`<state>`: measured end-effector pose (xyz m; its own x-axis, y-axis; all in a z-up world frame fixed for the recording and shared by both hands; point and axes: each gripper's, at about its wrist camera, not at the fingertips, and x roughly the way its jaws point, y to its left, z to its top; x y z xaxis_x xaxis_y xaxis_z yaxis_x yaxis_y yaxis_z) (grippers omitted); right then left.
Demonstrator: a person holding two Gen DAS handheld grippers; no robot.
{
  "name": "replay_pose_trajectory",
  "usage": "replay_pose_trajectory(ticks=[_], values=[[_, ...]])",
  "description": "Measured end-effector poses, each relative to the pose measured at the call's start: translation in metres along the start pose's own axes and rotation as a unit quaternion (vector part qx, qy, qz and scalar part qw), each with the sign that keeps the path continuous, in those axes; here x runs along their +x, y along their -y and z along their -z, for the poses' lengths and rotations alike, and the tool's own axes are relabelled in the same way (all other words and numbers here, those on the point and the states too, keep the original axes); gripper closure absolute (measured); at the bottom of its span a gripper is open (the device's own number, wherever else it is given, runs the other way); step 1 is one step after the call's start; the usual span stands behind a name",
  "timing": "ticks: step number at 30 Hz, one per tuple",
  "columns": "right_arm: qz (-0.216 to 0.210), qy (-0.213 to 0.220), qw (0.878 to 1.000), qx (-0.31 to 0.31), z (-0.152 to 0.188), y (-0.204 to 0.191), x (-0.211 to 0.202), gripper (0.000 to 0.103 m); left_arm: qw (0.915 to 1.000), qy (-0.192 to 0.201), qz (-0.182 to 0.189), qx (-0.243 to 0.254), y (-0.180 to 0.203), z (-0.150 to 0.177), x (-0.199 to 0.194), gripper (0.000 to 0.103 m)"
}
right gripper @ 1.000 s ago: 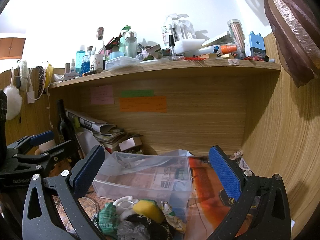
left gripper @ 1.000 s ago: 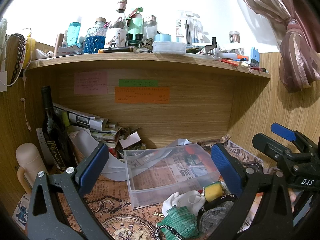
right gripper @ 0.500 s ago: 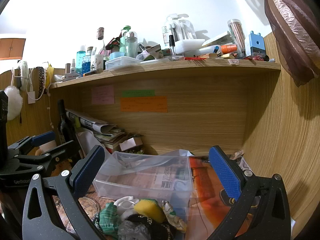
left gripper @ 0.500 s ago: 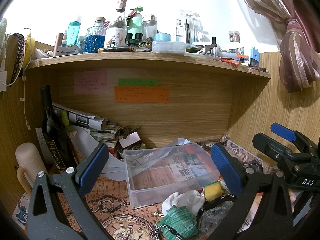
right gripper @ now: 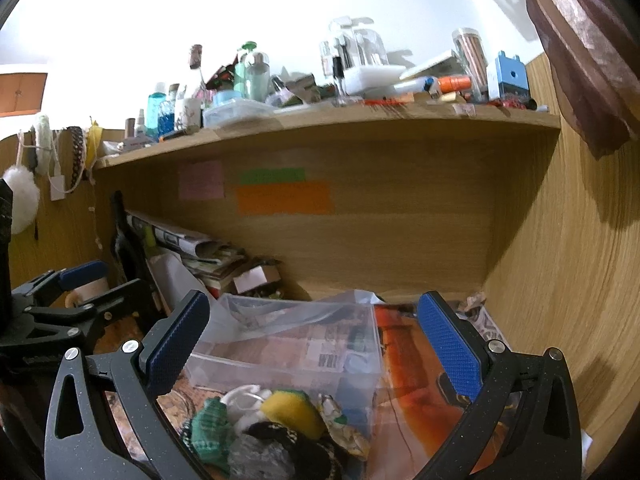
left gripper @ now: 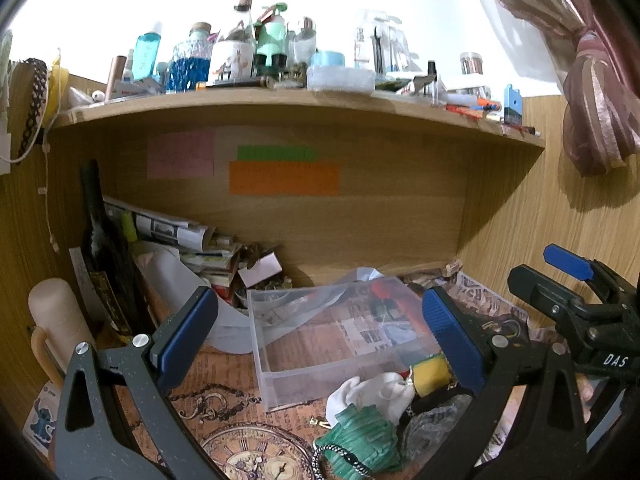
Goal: Organize soft objects
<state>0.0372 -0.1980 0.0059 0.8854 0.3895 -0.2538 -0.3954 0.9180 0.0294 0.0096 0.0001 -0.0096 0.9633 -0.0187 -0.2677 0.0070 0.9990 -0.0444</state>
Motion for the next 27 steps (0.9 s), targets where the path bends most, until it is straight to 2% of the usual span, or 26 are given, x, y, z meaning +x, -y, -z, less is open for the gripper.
replay_pose_trajectory(ticks=[6,12,16,18,23,27], values=[[0.014,-0.047,0.999,0.002,0.018,0.014,0.011,0.000,0.9984,-0.056,0.007,0.000,-0.006,0.023,0.020,0.000],[0.026,-0.104,0.994,0.001,0.044,0.029,0.021,0.000,0.9924,-0.121,0.022,-0.001,-0.006,0.052,0.042,0.001],[0.020,-0.132,0.991,0.007,0.056,0.035,0.027,0.000,0.9854,-0.166,0.036,-0.004,-0.004,0.071,0.053,0.016],[0.014,-0.139,0.990,0.012,0.060,0.037,0.028,0.000,0.9819,-0.184,0.045,-0.009,-0.002,0.080,0.057,0.017],[-0.018,-0.151,0.988,0.027,0.060,0.035,0.038,0.012,0.9758,-0.209,0.063,-0.012,0.003,0.088,0.065,0.026],[-0.050,-0.159,0.986,0.023,0.060,0.026,0.052,0.021,0.9712,-0.224,0.081,-0.009,0.011,0.093,0.073,0.039]])
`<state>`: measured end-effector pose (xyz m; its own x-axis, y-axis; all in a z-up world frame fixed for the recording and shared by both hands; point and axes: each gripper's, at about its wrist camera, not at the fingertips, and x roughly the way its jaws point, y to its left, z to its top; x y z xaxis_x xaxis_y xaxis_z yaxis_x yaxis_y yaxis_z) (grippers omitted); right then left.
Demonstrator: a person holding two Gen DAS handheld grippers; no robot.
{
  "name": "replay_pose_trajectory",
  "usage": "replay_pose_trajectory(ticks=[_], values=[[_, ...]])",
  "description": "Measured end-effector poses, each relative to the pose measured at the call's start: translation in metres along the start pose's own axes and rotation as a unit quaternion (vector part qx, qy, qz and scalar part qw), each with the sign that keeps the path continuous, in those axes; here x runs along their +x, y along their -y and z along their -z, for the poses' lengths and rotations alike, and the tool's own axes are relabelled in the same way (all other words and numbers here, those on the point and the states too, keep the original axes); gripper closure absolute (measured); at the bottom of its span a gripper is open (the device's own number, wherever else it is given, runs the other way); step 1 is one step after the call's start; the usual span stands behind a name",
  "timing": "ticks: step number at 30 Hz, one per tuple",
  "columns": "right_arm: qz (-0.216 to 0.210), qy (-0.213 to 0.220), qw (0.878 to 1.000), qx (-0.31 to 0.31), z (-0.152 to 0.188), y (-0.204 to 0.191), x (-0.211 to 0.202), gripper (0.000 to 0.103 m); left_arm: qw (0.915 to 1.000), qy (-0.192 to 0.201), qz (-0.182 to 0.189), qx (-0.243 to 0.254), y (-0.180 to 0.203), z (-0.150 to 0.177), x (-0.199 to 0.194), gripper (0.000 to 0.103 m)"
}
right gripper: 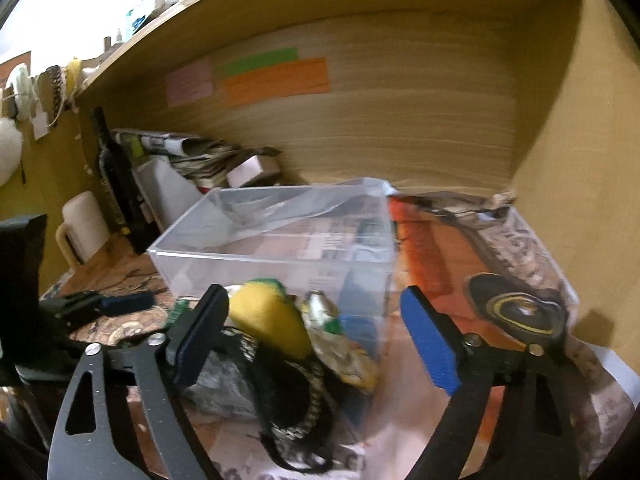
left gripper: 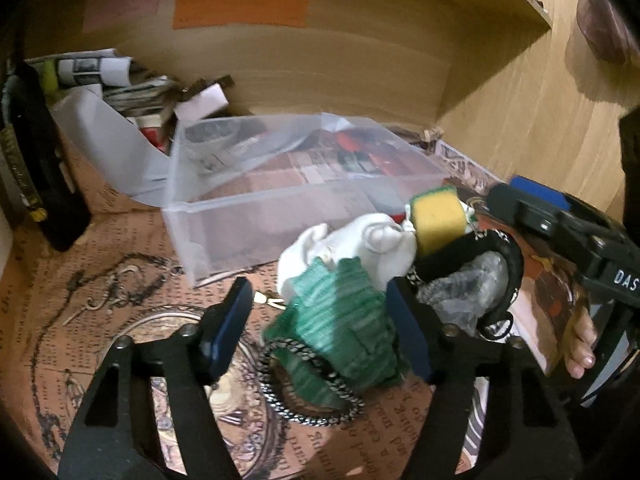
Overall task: Organize soft objects
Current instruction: 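Grasp green knit cloth with left tool while right tool grasps yellow-green sponge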
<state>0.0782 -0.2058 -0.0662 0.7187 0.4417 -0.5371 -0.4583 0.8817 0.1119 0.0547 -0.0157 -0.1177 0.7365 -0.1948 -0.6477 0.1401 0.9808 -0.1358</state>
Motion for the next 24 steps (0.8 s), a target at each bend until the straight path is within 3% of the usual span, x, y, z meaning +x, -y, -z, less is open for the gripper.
replay_pose_trajectory(ticks=[4,9,16,24], values=[[-0.025,-0.014,0.999,-0.018,-0.002,-0.013,0.012,0.033,0.9998,-0.014,0.016,0.002,0.002,0.000,0.007,0.057],[-0.038,-0.036,0.998,-0.038,-0.002,-0.021,0.025,0.045,0.9996,-0.012,0.024,0.003,0.001,0.000,0.009,0.070],[-0.041,-0.072,0.995,-0.052,0.001,-0.023,0.042,0.058,0.9995,-0.004,0.031,-0.006,-0.004,-0.002,0.007,0.079],[-0.040,-0.054,0.997,-0.040,-0.006,-0.020,0.036,0.069,0.9991,0.032,0.026,-0.013,-0.012,-0.015,-0.011,0.081]])
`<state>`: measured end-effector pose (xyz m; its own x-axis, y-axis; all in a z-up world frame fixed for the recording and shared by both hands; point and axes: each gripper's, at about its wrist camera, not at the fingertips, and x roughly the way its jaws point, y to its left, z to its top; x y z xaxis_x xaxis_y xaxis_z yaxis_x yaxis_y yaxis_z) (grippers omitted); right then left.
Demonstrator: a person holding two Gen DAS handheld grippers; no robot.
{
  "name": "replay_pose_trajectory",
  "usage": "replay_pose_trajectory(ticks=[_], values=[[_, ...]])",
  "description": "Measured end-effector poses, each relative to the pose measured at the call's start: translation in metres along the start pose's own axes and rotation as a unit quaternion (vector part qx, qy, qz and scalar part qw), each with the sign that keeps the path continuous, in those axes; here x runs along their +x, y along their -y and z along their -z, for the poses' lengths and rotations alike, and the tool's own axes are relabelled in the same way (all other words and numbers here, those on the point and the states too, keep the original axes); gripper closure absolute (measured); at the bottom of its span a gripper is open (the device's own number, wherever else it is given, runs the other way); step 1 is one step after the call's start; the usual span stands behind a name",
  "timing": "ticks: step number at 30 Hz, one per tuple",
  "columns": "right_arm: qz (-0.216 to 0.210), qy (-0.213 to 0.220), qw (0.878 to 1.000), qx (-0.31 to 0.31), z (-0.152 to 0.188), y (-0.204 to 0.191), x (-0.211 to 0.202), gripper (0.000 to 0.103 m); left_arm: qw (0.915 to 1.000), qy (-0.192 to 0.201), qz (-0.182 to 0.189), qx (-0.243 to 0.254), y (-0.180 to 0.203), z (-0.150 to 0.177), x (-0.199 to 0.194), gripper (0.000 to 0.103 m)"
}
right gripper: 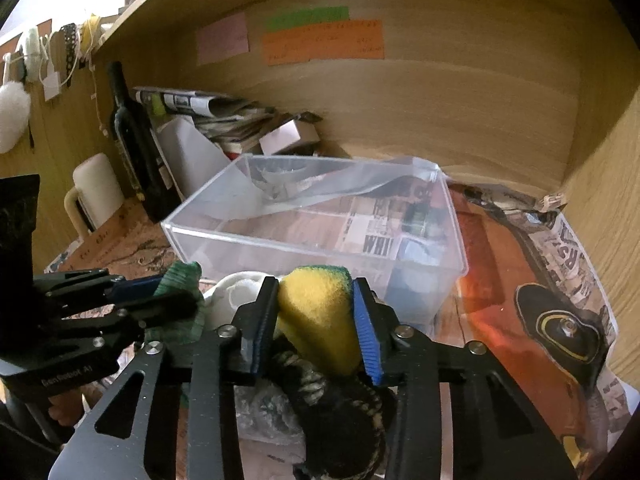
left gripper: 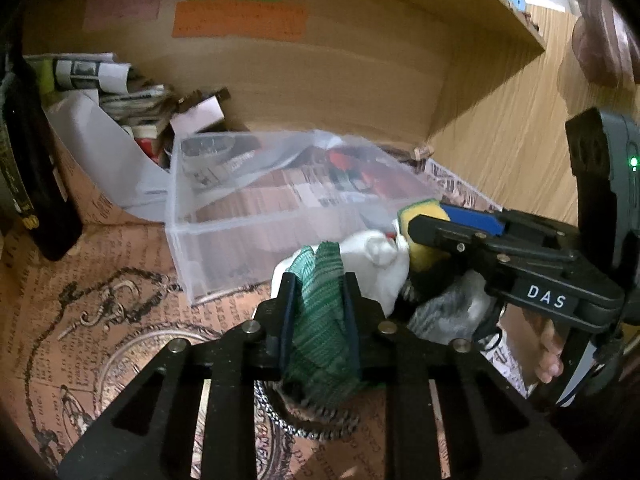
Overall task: Organize soft objects
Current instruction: 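Grasp green knit cloth with left tool while right tool grasps yellow-green sponge, then release green cloth into clear box with left tool while right tool drops sponge in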
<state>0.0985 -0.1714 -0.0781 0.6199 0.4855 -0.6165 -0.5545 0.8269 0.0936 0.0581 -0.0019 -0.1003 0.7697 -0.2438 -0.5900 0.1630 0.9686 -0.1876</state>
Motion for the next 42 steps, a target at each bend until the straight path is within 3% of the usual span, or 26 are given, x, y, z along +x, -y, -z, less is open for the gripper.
replay_pose_trajectory(ticks=[9,18,25,34,42], values=[[-0.013,0.048,0.999,0.021,-0.019,0.007,-0.016,0.070,0.9985,0.054,-0.006,-0.004,-0.005,-0.031,-0.017,0.081],[-0.027,0.083,0.996,0.033,-0.035,0.011,-0.028,0.069,0.9969,0.077,-0.016,-0.006,-0.014,-0.066,-0.016,0.081],[-0.024,0.063,0.997,0.041,-0.035,0.017,-0.014,0.069,0.9950,0.087,-0.047,0.003,-0.021,-0.090,-0.008,0.081],[-0.017,0.001,0.999,0.041,-0.021,0.025,0.017,0.067,0.9965,0.052,-0.065,0.007,-0.035,-0.103,0.030,0.081],[-0.049,0.019,0.997,0.055,-0.033,0.029,0.001,0.067,0.9957,0.014,-0.089,0.021,-0.041,-0.110,0.068,0.081]])
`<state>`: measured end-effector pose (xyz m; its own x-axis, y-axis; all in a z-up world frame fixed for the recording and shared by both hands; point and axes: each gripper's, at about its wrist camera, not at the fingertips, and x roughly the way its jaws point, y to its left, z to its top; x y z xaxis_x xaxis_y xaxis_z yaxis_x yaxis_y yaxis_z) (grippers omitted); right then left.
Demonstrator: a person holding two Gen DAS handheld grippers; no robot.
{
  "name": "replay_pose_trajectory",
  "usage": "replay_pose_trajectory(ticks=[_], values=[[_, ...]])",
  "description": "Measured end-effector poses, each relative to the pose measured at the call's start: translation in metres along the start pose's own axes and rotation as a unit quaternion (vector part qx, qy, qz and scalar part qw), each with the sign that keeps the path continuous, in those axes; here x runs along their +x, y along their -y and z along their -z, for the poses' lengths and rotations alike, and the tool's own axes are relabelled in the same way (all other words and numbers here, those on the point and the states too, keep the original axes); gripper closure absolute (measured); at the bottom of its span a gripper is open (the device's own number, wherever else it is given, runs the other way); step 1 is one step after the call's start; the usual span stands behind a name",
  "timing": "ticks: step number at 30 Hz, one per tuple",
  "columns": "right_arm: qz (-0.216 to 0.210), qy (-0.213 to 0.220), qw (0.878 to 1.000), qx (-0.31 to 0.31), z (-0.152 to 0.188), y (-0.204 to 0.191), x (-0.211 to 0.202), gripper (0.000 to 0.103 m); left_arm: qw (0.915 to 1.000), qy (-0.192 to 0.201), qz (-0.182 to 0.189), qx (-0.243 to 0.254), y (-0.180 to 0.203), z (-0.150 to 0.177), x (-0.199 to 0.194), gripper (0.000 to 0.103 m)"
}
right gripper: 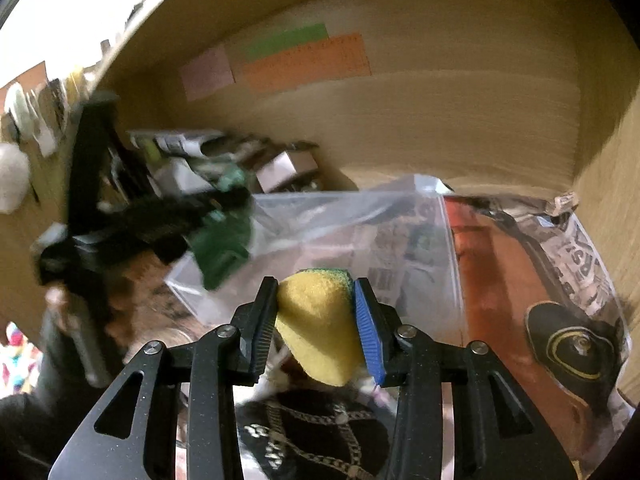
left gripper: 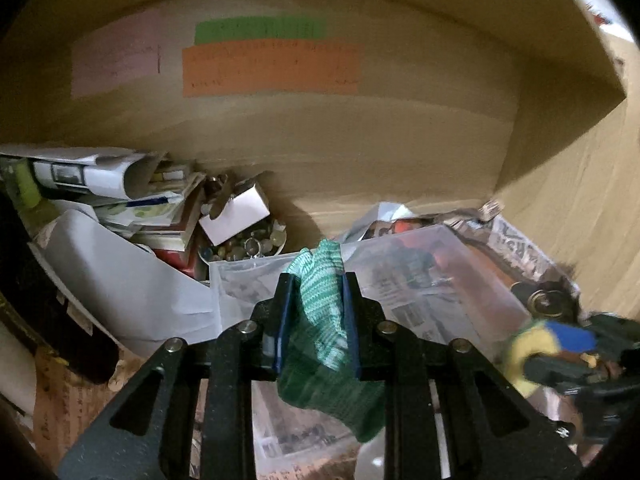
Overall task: Organize soft objects
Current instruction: 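Release green cloth into clear box with left tool while right tool drops sponge in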
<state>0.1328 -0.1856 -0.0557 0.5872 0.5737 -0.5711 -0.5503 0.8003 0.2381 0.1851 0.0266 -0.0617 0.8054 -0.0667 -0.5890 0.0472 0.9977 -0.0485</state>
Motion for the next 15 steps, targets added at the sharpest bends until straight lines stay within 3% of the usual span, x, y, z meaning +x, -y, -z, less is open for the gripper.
replay_pose_trajectory(ticks=[5,11,15], values=[[0.006,0.020,0.999,0.029,-0.011,0.006,0.002,0.067,0.9991,-0.041,0.009,-0.010,-0.003,0.002,0.026,0.081],[0.011,0.015,0.999,0.049,-0.020,0.016,0.023,0.067,0.9988,-0.047,0.009,-0.012,-0.005,0.006,0.029,0.080],[0.048,-0.002,0.998,0.027,-0.031,0.015,0.043,0.067,0.9992,-0.038,0.007,-0.013,-0.007,0.005,0.023,0.056]])
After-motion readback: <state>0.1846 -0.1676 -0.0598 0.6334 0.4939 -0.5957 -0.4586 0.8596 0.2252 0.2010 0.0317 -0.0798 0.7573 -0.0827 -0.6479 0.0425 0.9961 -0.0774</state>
